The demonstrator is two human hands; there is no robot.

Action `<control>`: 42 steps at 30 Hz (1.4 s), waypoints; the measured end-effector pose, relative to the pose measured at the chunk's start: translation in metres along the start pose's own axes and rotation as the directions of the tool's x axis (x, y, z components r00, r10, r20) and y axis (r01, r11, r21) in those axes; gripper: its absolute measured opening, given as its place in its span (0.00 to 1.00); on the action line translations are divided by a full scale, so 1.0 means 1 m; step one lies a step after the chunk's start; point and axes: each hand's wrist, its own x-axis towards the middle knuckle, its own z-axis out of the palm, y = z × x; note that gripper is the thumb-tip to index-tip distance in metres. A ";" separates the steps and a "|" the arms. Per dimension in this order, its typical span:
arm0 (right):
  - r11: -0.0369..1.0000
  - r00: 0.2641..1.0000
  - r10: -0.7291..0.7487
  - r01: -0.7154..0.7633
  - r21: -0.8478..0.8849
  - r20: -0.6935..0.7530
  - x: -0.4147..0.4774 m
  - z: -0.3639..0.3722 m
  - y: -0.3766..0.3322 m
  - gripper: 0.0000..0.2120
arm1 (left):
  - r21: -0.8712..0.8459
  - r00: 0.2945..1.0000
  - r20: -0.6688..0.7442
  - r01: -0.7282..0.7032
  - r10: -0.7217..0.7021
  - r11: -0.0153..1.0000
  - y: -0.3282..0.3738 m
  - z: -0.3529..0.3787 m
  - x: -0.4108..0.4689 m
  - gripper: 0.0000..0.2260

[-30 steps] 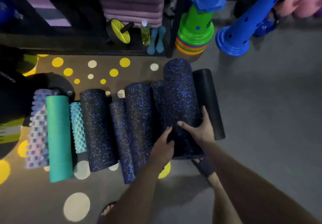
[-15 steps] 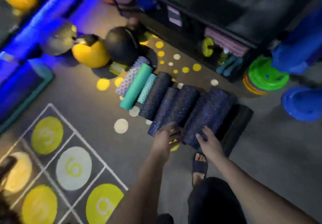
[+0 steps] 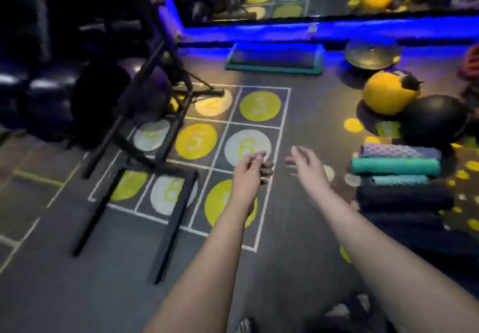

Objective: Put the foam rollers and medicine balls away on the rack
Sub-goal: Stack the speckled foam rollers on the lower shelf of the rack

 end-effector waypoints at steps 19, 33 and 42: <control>0.996 0.998 0.061 -0.062 -0.067 -0.014 -0.091 0.176 0.005 0.12 | 0.071 0.993 -0.078 0.090 -0.084 0.993 -0.029 -0.212 -0.040 0.09; 0.969 0.603 0.222 -0.226 0.102 -0.767 -0.197 -0.135 0.072 0.23 | 0.337 0.535 0.809 -0.082 -0.243 0.938 -0.039 0.142 -0.092 0.10; 0.853 -0.104 0.484 -0.164 0.495 -0.869 -0.485 -0.051 0.151 0.12 | 0.348 -0.227 0.853 -0.422 -0.469 0.837 -0.104 0.140 -0.327 0.08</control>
